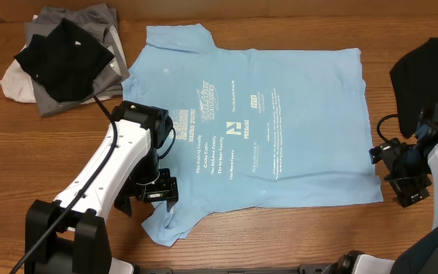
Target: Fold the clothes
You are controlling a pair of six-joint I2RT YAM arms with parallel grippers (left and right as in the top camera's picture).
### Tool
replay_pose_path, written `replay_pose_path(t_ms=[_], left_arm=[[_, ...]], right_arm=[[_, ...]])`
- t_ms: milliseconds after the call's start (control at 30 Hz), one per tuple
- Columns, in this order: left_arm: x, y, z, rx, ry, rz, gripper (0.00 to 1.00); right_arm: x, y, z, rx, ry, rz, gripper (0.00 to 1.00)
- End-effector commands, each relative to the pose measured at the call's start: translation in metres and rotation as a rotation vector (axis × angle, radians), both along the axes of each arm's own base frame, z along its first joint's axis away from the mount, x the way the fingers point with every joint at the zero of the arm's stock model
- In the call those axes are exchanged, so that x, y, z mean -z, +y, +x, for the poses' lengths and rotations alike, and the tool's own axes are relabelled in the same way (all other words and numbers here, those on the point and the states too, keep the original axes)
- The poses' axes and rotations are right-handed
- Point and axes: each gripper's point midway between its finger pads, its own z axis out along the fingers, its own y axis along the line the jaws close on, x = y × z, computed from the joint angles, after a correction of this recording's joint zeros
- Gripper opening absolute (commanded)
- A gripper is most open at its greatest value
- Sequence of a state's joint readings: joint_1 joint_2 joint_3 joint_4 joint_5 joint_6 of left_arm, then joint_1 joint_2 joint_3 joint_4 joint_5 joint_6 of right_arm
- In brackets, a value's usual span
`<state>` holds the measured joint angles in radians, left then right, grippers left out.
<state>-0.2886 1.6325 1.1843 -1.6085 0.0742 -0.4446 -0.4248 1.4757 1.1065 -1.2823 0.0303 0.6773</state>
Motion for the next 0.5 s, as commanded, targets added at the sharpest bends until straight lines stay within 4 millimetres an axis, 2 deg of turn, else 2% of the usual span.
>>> replay_pose_path(t_ms=[0,67,200,333,467], left_arm=[[-0.001,-0.003,0.004,-0.002,-0.046,-0.014,0.92],[0.002,-0.005,0.010,-0.002,-0.069,-0.022,0.95],[0.003,-0.005,0.008,-0.001,-0.063,-0.021,0.92],[0.010,-0.001,-0.002,0.000,-0.028,-0.011,0.89],[0.024,-0.007,-0.014,-0.022,0.010,-0.048,0.89]], right_arm=[[-0.001,0.002,0.003,-0.001,-0.019,0.016,1.00],[-0.001,0.003,0.005,-0.001,-0.031,0.022,1.00],[-0.001,0.003,0.005,-0.001,-0.029,0.022,1.00],[-0.001,0.003,0.005,-0.017,-0.029,0.023,1.00],[-0.001,0.003,0.005,-0.017,-0.030,0.023,1.00]])
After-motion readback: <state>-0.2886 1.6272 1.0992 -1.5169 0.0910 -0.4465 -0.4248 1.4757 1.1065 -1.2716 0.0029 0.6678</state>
